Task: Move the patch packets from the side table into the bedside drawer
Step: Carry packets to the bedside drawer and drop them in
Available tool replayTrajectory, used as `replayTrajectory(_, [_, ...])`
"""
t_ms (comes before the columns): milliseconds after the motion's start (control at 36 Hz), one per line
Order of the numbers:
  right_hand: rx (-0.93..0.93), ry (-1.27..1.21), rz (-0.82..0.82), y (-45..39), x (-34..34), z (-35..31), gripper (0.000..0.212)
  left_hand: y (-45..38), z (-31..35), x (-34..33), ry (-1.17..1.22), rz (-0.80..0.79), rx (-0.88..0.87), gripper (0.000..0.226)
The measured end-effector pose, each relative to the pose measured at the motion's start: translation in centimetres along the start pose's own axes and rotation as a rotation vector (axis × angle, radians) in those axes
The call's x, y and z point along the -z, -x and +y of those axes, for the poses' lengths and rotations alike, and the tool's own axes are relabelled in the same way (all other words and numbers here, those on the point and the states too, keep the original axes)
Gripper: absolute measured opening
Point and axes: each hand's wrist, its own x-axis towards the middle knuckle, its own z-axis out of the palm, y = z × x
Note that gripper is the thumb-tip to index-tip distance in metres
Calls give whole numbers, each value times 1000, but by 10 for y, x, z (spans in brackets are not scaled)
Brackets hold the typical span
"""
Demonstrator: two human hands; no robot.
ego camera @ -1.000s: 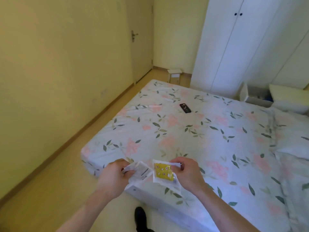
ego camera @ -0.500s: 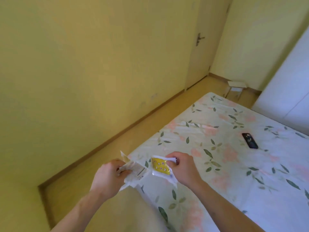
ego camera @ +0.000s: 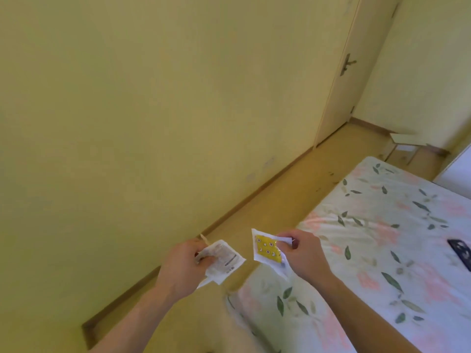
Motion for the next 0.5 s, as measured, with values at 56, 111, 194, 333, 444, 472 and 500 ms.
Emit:
replayTrajectory(56, [-20, 1, 40, -19, -14, -14, 11, -33, -8, 19, -14, -37, -31, 34])
replayTrajectory(111, [-49, 6, 68, -37, -24, -24, 10, -67, -15, 32, -49, -64, -61, 35])
replayTrajectory(194, [-53, 30, 106, -59, -29, -33, 14, -106, -14, 43, -46, -82, -115, 29])
replayTrajectory(333, [-92, 48, 187, -122, -32, -40, 16, -195, -6, 46, -44, -120, -204, 23])
replayTrajectory(444, [-138, 16, 244, -176, -35, -35, 11, -263, 8, 42, -35, -173, -280, 36])
replayTrajectory(472, [-149, 4, 260, -190, -36, -35, 12, -281, 13, 42, -42, -182, -295, 36])
replayTrajectory(500, [-159, -1, 273, -204, -35, -36, 13, -298, 19, 43, -53, -189, -306, 36])
